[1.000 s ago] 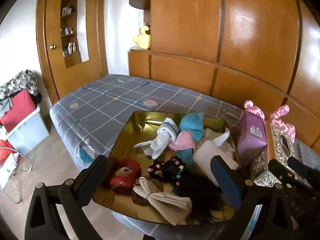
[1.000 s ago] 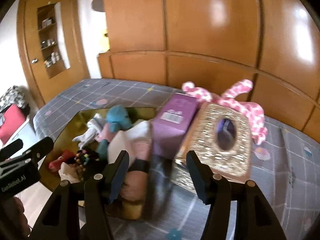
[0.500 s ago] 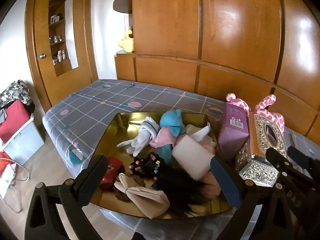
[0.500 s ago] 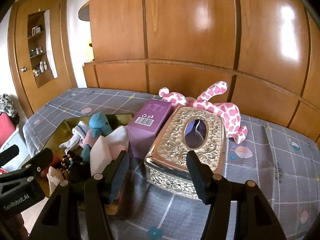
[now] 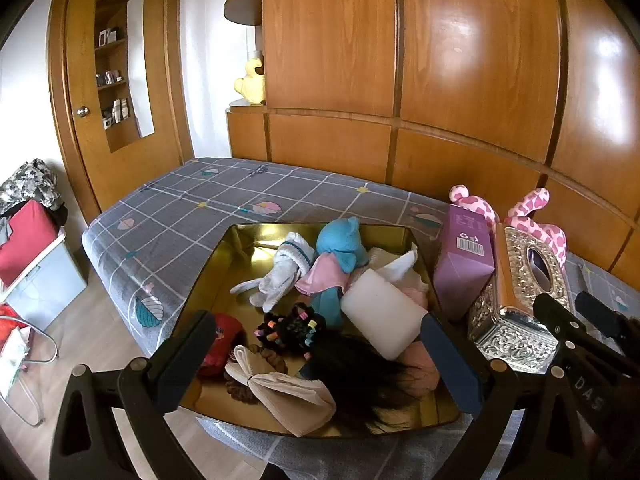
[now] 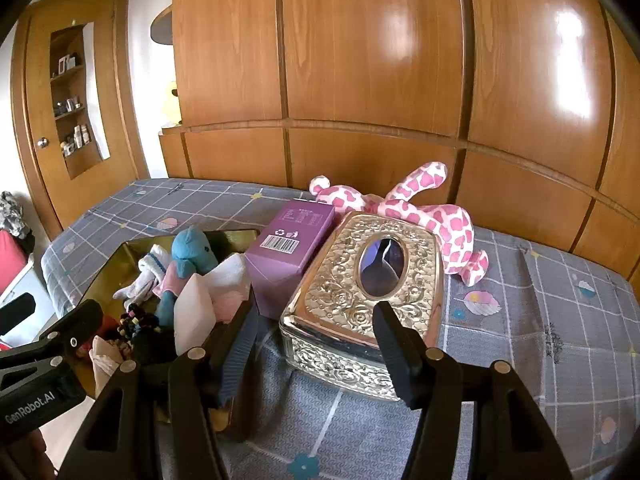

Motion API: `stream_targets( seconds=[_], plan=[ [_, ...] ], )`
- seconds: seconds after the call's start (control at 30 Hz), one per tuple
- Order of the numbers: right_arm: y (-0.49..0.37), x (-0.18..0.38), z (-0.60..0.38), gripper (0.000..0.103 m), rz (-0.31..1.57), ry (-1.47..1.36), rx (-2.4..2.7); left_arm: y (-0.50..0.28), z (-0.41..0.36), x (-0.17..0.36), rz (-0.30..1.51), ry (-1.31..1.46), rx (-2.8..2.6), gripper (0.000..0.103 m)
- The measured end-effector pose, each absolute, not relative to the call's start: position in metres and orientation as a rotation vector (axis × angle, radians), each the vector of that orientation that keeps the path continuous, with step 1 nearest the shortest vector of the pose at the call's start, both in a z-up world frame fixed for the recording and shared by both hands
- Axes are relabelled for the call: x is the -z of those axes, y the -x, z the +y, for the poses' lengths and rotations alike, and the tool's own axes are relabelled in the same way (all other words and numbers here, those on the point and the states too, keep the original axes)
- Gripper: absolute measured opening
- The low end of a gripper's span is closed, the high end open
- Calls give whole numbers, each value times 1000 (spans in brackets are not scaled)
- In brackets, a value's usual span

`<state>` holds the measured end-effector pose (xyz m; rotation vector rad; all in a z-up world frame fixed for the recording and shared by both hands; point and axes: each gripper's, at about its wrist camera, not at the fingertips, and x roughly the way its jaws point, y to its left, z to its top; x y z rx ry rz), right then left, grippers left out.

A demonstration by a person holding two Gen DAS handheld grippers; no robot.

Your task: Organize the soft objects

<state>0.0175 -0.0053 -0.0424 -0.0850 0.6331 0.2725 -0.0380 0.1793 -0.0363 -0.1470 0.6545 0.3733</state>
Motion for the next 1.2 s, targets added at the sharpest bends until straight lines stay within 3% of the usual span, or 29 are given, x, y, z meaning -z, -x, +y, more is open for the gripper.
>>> stream_targets(
  seconds=[1.2],
  plan=[
    [-14,43,-5,60,634,82,-275,42,184,39,662,149,-377,103]
  ],
)
